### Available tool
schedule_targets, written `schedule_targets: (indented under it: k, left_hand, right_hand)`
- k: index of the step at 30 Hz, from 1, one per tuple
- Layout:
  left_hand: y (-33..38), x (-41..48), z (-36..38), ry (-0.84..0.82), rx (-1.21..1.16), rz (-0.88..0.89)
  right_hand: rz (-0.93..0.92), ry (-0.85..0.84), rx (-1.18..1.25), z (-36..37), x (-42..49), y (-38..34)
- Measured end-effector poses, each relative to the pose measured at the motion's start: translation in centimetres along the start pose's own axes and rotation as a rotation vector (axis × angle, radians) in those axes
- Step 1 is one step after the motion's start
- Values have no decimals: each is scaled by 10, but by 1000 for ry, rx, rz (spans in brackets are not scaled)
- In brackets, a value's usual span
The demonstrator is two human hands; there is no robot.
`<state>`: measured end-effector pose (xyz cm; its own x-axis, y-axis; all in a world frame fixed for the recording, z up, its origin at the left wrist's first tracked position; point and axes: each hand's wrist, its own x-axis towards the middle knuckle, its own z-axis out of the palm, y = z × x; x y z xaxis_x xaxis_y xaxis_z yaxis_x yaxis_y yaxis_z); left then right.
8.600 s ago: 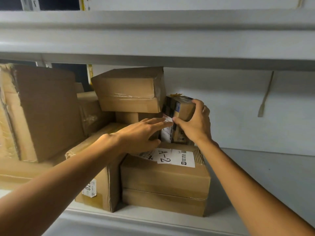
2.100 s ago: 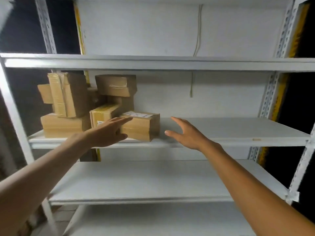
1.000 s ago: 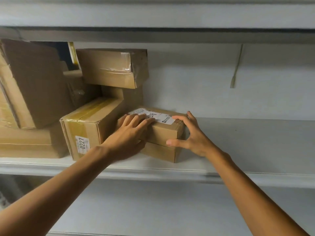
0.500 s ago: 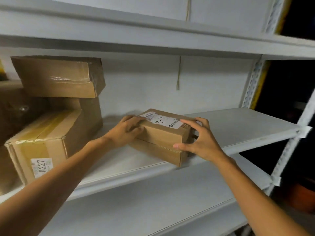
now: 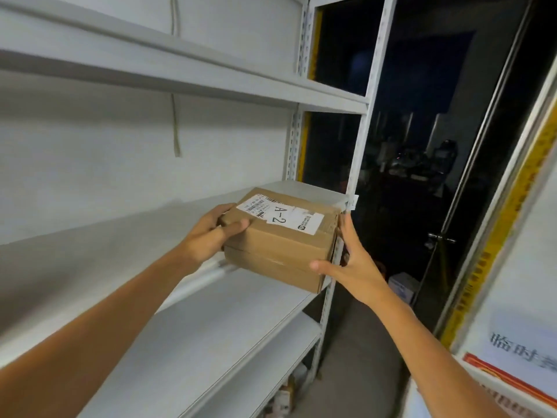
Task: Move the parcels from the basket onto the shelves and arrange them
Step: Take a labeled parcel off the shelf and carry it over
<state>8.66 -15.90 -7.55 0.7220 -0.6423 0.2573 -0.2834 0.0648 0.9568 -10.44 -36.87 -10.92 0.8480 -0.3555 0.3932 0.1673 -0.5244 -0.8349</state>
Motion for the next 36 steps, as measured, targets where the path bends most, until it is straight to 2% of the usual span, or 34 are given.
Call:
schedule_targets:
  k: [6, 11, 17, 23, 28, 31, 36]
  left_hand:
    - [7, 11, 68, -101, -134, 55]
    - [4, 15, 127, -245, -124, 57]
    - [-10, 20, 196, -332, -116, 29]
    - [-34, 31, 259, -407, -170, -130]
    - [-52, 36, 305, -415, -246, -208]
    - [-60, 34, 334, -477, -248, -249]
    - [-70, 37, 388, -545, -237, -229]
  right_hand:
    - [57, 166, 77, -51, -31, 16]
    - [207, 173, 322, -93, -58, 47]
    - [254, 342, 397, -142, -88, 74]
    - [256, 511, 355, -192, -120, 103]
    - [259, 518, 286, -222, -145, 126]
    - [261, 545, 261, -238, -156, 142]
    - [400, 721, 320, -250, -165, 172]
